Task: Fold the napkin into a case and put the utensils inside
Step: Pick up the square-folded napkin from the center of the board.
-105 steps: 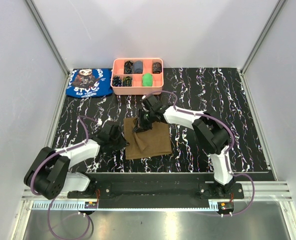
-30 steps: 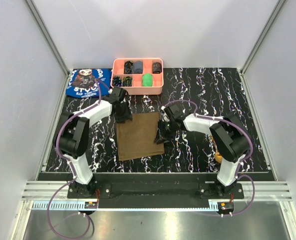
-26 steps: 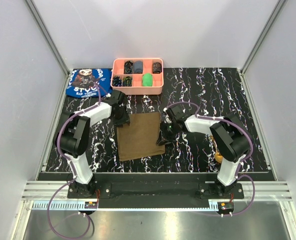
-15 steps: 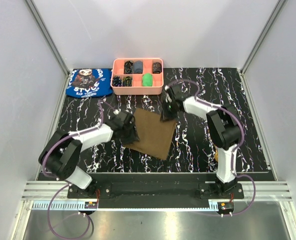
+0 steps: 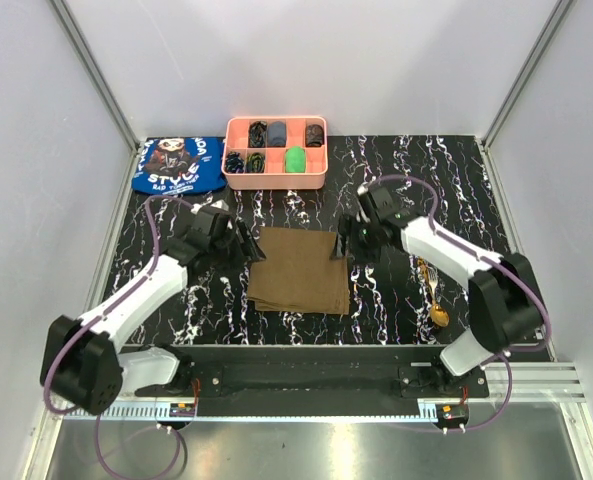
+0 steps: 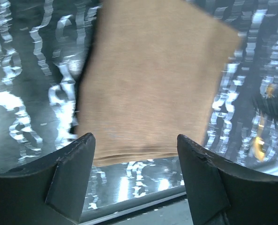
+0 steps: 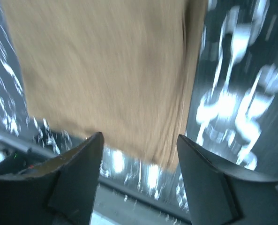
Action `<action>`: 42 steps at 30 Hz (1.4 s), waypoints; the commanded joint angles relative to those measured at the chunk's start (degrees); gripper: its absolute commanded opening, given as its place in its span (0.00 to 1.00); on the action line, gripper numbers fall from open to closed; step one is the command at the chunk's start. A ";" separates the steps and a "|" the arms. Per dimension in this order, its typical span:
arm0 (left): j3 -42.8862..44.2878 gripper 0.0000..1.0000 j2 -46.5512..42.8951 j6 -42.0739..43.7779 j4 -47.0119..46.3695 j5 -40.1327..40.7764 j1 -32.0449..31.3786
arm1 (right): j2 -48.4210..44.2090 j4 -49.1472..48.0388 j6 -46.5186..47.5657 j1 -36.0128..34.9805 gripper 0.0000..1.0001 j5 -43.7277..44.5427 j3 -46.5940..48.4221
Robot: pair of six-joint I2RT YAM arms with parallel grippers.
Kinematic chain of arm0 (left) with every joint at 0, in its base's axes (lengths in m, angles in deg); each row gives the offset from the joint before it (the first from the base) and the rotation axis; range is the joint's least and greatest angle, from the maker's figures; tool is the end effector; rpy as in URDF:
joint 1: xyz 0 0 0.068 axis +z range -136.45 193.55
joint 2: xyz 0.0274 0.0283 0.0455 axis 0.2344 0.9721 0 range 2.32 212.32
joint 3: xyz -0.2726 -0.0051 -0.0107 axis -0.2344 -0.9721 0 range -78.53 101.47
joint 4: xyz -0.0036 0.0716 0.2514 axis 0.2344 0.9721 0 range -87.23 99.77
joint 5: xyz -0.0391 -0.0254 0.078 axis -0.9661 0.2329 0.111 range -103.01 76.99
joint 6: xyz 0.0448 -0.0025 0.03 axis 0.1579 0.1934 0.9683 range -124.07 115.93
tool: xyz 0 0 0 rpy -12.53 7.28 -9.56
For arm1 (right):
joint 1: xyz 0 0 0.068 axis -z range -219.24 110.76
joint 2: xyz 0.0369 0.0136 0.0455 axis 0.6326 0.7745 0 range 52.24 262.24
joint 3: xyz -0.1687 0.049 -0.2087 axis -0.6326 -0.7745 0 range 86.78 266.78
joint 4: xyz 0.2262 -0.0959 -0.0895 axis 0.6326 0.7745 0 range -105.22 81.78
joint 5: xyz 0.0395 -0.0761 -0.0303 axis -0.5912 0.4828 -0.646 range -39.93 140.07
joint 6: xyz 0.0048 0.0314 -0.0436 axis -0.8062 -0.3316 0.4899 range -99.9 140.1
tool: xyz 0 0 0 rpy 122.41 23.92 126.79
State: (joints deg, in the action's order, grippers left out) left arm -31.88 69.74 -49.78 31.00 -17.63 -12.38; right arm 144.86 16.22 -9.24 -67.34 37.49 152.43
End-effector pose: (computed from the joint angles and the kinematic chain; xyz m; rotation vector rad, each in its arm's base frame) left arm 0.2153 -0.1079 0.2439 -0.3972 2.5020 -0.6373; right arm 0.2915 0.1645 0.2269 -0.0547 2.6937 0.6264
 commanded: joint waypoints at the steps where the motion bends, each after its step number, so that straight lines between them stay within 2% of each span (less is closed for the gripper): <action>1: -0.86 0.73 2.98 3.61 2.97 -3.64 2.81 | -7.00 -6.03 -13.34 -2.84 0.68 -5.88 -11.04; 7: -2.00 0.72 4.74 5.55 1.30 -6.36 4.75 | -9.13 -13.15 -23.46 -8.72 0.59 -5.35 -20.03; 11: -2.71 0.70 5.09 5.72 1.13 -7.16 4.93 | -8.16 -15.44 -26.64 -10.66 0.51 -4.03 -22.40; 16: -4.82 0.69 3.86 5.64 0.42 -7.50 5.02 | -8.24 -15.80 -27.17 -10.93 0.48 -2.19 -22.93; 26: -5.08 0.66 2.89 5.81 -0.02 -9.09 5.54 | -8.77 -12.37 -27.44 -10.93 0.46 1.94 -23.37; 42: -6.05 0.70 2.54 5.37 -1.07 -9.79 5.72 | -4.91 -12.63 -27.43 -10.93 0.47 1.59 -23.72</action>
State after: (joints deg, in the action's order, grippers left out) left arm -37.45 73.94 -44.73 32.29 -26.13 -7.09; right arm 139.29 4.16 -35.86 -77.87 37.56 129.10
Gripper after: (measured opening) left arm 0.691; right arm 0.465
